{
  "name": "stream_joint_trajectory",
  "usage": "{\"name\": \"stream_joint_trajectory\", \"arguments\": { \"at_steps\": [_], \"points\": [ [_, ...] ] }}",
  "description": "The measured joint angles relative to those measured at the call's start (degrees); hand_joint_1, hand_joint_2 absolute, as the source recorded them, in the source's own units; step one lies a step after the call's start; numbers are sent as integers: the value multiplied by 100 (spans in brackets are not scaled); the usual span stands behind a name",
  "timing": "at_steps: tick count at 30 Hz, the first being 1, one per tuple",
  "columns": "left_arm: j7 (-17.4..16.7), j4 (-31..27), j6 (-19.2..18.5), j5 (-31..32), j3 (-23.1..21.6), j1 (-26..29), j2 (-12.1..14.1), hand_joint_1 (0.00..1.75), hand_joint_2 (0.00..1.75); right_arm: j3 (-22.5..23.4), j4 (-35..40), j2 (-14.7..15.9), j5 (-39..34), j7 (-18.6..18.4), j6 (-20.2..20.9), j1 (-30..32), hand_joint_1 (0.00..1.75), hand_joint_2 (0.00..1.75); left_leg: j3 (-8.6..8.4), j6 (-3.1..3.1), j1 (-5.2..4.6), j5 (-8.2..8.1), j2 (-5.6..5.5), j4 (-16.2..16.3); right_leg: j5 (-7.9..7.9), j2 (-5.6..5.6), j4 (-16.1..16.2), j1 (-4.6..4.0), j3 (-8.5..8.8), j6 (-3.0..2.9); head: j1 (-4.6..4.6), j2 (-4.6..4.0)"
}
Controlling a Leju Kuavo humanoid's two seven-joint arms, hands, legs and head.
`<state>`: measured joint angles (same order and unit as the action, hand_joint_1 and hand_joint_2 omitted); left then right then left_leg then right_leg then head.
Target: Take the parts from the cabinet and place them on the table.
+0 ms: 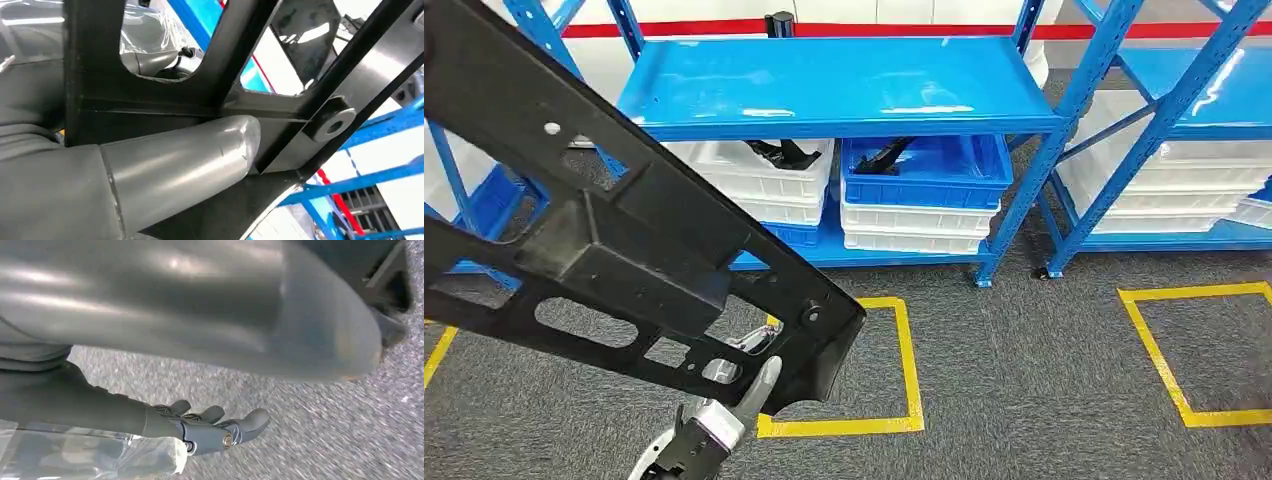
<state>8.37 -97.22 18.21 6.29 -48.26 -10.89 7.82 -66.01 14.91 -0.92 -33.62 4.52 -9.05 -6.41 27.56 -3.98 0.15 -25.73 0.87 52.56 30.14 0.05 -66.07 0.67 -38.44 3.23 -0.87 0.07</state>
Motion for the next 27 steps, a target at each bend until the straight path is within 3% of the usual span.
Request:
{"name": "stream_joint_trajectory", "arguments": {
  "at_steps": [1, 2, 3, 5, 6, 7, 8, 11, 12, 13, 14, 16, 17, 18, 19, 20, 21, 22, 23, 25, 27],
  "points": [
    [-9, 0, -4, -22, 0, -9, 0, 175, 0, 11, 0, 0, -11, 13, 0, 5, 0, 0, 40, -3, -10, 28, 31, 4, 194, -1, -460, 0, -169, 17, -2, 0],
    [-13, 0, -20, -35, 0, -9, 0, 175, 0, 15, 0, 0, -17, 35, 0, 15, 0, 0, 74, -5, -20, 54, 68, 8, 277, -1, -744, 0, -248, 26, -2, 0],
    [-13, 0, -24, -35, 0, -13, 0, 175, 0, 22, 0, 0, -33, 46, 2, 28, 0, 0, 98, 2, -27, 73, 102, 9, 217, -1, -698, 0, -172, 23, -2, 0],
    [-15, 0, -39, -37, 0, -49, 0, 175, 0, 37, 0, 0, -44, 48, 4, 37, 0, 0, 113, 16, -31, 89, 178, 18, -170, -20, 142, -2, 375, -1, -2, 0],
    [-15, 0, -48, -35, 0, -85, 0, 175, 0, 48, 0, 0, -48, 48, 4, 33, 0, 0, 107, 22, -32, 91, 216, 28, -401, -106, 758, -6, 755, -24, -2, 0],
    [-15, -2, -61, -35, 0, -119, 0, 175, 0, 50, 0, 0, -50, 48, 9, 23, 0, 0, 105, 36, -48, 95, 251, 35, -422, -333, 1182, -27, 984, -45, -2, 0],
    [-13, -4, -63, -37, 0, -147, 2, 175, 0, 55, 0, 0, -59, 54, 13, -1, 0, 0, 138, 65, -97, 93, 288, 74, -422, -319, 1296, -87, 1005, -82, -2, 0],
    [-15, -11, -85, -70, -13, -205, 0, 175, 0, 70, 0, 0, -72, 57, 17, 28, 0, 0, 169, 131, -84, 132, 424, 69, -466, -184, 1255, -86, 905, -164, 9, 0],
    [-15, -13, -85, -70, -13, -219, 2, 175, 0, 78, 0, -6, -83, 59, 22, 41, 0, 0, 198, 160, -98, 90, 441, 101, -516, -150, 1294, -35, 902, -235, 7, 0],
    [-15, -13, -85, -70, -13, -241, 2, 175, 0, 87, -2, -5, -87, 74, 22, 43, 0, 0, 247, 204, -64, -52, 241, 239, -537, -105, 1290, -30, 873, -261, 15, 0],
    [-13, -24, -85, -70, -18, -253, 2, 175, 0, 96, -13, -2, -105, 74, 22, 32, 0, 0, 407, 232, -37, -329, 91, 639, -564, -70, 1290, -25, 840, -303, 33, 0],
    [-13, -24, -85, -72, -20, -254, 11, 175, 0, 98, -18, -4, -103, 85, 22, 21, 0, 0, 845, 274, -13, -816, -5, 1674, -605, 44, 1285, -27, 772, -318, 35, 0],
    [-13, -24, -85, -70, -26, -253, 13, 175, 0, 100, -20, -4, -105, 87, 22, 28, 0, 0, 983, 285, -10, -912, -16, 2011, -628, 98, 1283, -27, 748, -316, 39, 0],
    [-13, -24, -81, -72, -28, -256, 20, 175, 0, 103, -26, -4, -105, 85, 22, 36, 0, 0, 1001, 291, -4, -865, -18, 2078, -647, 163, 1280, -26, 727, -312, 39, 0],
    [-20, -24, -65, -72, -28, -263, 28, 175, 0, 105, -28, -4, -98, 85, 22, 40, 0, 0, 884, 288, 4, -714, -23, 1859, -662, 237, 1277, -26, 715, -297, 39, 0],
    [-39, -24, -55, -72, -28, -277, 39, 175, 0, 105, -31, -7, -85, 83, 20, 39, 0, 0, 636, 273, 10, -463, -44, 1402, -675, 309, 1275, -25, 713, -283, 39, 0],
    [-50, -26, -41, -72, -26, -298, 53, 175, 0, 105, -31, -9, -72, 81, 13, 31, 0, 0, 331, 257, 26, -171, -156, 776, -688, 386, 1269, -25, 712, -264, 39, 0],
    [-59, -28, -11, -72, -20, -313, 66, 175, 0, 105, -31, -11, -65, 79, 7, 18, 0, 0, 111, 241, 43, 9, -402, 313, -700, 444, 1265, -21, 698, -246, 39, 0],
    [-68, -28, 26, -72, -11, -320, 90, 175, 0, 105, -31, -15, -59, 72, 2, -15, 0, 0, 63, 221, 45, -13, -586, 143, -715, 504, 1224, -73, 655, -213, 39, 0],
    [-98, -61, 105, -72, 20, -327, 149, 175, 0, 105, -31, -20, -13, 59, 0, -48, 0, 0, 135, 212, 35, -18, -503, 145, -775, 611, 1221, -32, 545, -138, 35, 0],
    [-142, -112, 171, -59, 44, -325, 203, 175, 0, 105, -37, -11, 22, 44, -9, -39, 0, 0, 152, 122, 57, 41, -383, 125, -811, 702, 1226, -27, 485, -62, 35, 0]
  ]
}}
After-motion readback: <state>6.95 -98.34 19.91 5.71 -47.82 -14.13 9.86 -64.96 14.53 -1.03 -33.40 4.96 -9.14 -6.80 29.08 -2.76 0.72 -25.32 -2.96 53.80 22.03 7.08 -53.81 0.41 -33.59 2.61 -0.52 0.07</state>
